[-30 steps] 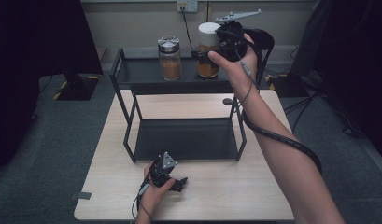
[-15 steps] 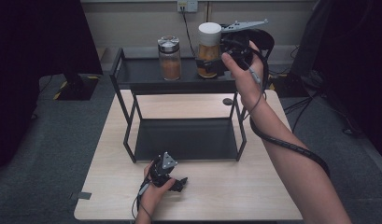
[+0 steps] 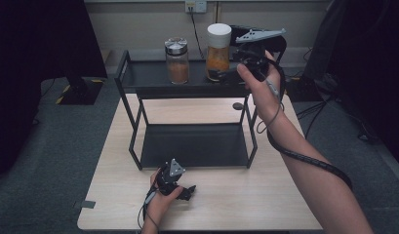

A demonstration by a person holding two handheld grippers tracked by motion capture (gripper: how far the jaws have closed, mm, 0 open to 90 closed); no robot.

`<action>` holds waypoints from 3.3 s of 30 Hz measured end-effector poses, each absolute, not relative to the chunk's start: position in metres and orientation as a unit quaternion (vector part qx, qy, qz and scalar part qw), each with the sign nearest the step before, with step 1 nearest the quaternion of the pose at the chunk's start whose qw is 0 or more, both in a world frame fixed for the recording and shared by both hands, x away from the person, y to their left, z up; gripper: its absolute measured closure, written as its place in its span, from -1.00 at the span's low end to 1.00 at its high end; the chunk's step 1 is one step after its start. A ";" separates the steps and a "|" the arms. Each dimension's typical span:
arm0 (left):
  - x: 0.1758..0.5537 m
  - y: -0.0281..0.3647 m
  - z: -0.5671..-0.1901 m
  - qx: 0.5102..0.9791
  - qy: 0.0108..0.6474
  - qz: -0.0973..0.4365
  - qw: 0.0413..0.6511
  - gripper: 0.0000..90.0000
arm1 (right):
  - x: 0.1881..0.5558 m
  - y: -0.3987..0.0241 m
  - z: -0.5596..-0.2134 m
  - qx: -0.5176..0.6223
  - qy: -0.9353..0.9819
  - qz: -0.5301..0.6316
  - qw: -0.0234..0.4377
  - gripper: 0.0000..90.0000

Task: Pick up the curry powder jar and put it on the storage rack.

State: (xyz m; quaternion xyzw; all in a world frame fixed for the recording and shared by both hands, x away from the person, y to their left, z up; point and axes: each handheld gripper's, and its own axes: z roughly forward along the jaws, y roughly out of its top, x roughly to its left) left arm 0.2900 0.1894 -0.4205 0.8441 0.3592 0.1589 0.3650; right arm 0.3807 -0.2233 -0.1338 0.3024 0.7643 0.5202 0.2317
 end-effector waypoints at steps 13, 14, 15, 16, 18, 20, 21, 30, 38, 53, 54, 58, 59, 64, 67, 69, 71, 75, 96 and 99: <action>0.290 0.189 -0.421 0.844 0.359 0.159 0.365 -1.00 | 0.367 -0.242 -0.146 0.294 0.765 0.530 0.219 -0.97; 0.290 0.189 -0.421 0.844 0.359 0.159 0.365 -1.00 | 0.366 -0.243 -0.147 0.293 0.765 0.531 0.218 -0.97; 0.290 0.189 -0.421 0.844 0.359 0.159 0.365 -1.00 | 0.365 -0.245 -0.148 0.291 0.765 0.531 0.217 -0.97; 0.290 0.189 -0.421 0.844 0.360 0.159 0.366 -1.00 | 0.364 -0.247 -0.150 0.289 0.765 0.535 0.214 -0.97; 0.290 0.189 -0.421 0.844 0.359 0.159 0.365 -1.00 | 0.361 -0.250 -0.154 0.287 0.764 0.538 0.211 -0.97; 0.290 0.189 -0.421 0.844 0.359 0.159 0.365 -1.00 | 0.359 -0.253 -0.157 0.285 0.766 0.538 0.208 -0.98; 0.290 0.189 -0.421 0.844 0.359 0.159 0.365 -1.00 | 0.358 -0.254 -0.159 0.284 0.766 0.538 0.206 -0.98; 0.290 0.189 -0.421 0.843 0.359 0.159 0.366 -1.00 | 0.352 -0.264 -0.178 0.271 0.775 0.536 0.195 -0.98; 0.290 0.189 -0.421 0.843 0.359 0.160 0.366 -1.00 | 0.349 -0.269 -0.198 0.260 0.783 0.536 0.175 -0.98; 0.290 0.190 -0.421 0.845 0.358 0.159 0.365 -1.00 | 0.348 -0.274 -0.238 0.257 0.792 0.533 0.149 -0.98; 0.290 0.190 -0.421 0.845 0.358 0.158 0.365 -1.00 | 0.348 -0.275 -0.240 0.257 0.792 0.533 0.148 -0.98; 0.290 0.190 -0.421 0.845 0.358 0.159 0.365 -1.00 | 0.347 -0.277 -0.249 0.259 0.794 0.531 0.142 -0.98; 0.290 0.190 -0.421 0.845 0.358 0.159 0.365 -1.00 | 0.348 -0.277 -0.251 0.260 0.794 0.531 0.140 -0.98; 0.290 0.190 -0.421 0.844 0.359 0.159 0.365 -1.00 | 0.347 -0.280 -0.261 0.259 0.795 0.532 0.136 -0.97; 0.290 0.190 -0.421 0.844 0.359 0.159 0.365 -1.00 | 0.348 -0.281 -0.266 0.260 0.795 0.532 0.132 -0.97; 0.290 0.190 -0.421 0.844 0.359 0.159 0.365 -1.00 | 0.347 -0.281 -0.269 0.261 0.796 0.531 0.130 -0.98; 0.290 0.190 -0.421 0.844 0.359 0.159 0.365 -1.00 | 0.347 -0.283 -0.271 0.260 0.795 0.533 0.127 -0.98; 0.290 0.190 -0.421 0.844 0.359 0.159 0.365 -1.00 | 0.346 -0.284 -0.276 0.257 0.796 0.533 0.125 -0.98; 0.290 0.190 -0.421 0.844 0.359 0.159 0.365 -1.00 | 0.336 -0.299 -0.302 0.227 0.803 0.542 0.102 -0.98; 0.290 0.190 -0.421 0.844 0.359 0.159 0.365 -1.00 | 0.336 -0.302 -0.306 0.228 0.803 0.542 0.097 -0.98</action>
